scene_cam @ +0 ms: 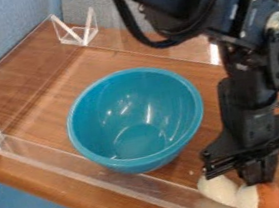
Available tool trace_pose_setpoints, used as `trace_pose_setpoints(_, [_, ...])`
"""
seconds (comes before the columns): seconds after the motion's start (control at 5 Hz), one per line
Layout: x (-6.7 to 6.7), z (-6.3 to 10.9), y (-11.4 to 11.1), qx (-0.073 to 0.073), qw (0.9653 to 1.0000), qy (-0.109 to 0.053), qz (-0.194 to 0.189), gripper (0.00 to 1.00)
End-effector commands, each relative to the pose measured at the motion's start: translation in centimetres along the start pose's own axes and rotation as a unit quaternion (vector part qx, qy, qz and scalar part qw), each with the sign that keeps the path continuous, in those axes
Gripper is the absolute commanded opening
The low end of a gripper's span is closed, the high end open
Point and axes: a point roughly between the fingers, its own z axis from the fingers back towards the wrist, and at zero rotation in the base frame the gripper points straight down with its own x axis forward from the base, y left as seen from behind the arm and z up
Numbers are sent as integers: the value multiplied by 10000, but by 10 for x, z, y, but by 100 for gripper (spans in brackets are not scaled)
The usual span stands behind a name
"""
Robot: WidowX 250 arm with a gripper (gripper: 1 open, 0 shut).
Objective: Remove the mushroom from inside the blue bowl and put it on the table
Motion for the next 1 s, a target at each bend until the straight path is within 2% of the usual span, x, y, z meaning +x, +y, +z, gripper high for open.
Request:
trace_pose_setpoints(0.0, [-9,-7,2,47,10000,11,-8,0])
trace_pose_setpoints(0.2, [-17,-11,-1,14,9999,2,114,0])
trace_pose_setpoints(0.6, [-25,-28,-3,35,10000,8,68,0])
trace_pose_setpoints(0.8, [-24,-26,-6,41,9997,-14,235,0])
